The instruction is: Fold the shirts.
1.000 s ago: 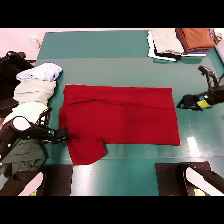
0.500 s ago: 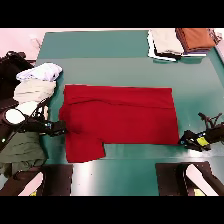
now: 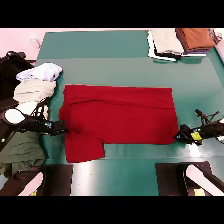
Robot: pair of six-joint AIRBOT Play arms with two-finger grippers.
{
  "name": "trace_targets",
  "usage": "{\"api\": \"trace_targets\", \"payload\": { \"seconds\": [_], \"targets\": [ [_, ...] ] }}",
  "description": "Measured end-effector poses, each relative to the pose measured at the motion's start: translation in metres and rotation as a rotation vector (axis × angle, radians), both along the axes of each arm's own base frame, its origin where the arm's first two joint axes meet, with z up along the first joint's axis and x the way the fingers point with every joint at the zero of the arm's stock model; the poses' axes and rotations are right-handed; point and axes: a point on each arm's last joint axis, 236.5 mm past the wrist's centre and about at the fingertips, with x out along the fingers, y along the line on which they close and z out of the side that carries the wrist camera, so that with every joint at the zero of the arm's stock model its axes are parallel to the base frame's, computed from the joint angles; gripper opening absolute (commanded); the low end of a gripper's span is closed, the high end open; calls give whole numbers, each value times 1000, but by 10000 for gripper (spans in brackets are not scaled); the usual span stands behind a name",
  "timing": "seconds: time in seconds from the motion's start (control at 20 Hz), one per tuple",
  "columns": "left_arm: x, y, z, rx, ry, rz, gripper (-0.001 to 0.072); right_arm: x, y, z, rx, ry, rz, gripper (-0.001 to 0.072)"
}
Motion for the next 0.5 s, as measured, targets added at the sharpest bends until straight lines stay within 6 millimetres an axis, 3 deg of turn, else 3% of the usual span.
{"api": "trace_targets", "payload": {
  "seconds": [0.15, 0.3, 0.5],
  "targets": [
    [0, 0, 2, 0, 0, -5, 24, 13, 1, 8, -47, -33, 99, 16],
    [5, -2, 18, -4, -20, -25, 24, 24, -2, 36, -124, -92, 208, 15],
    [37, -1, 53, -1, -125, -20, 24, 56, -11, 80, -235, -203, 270, 15]
  ]
}}
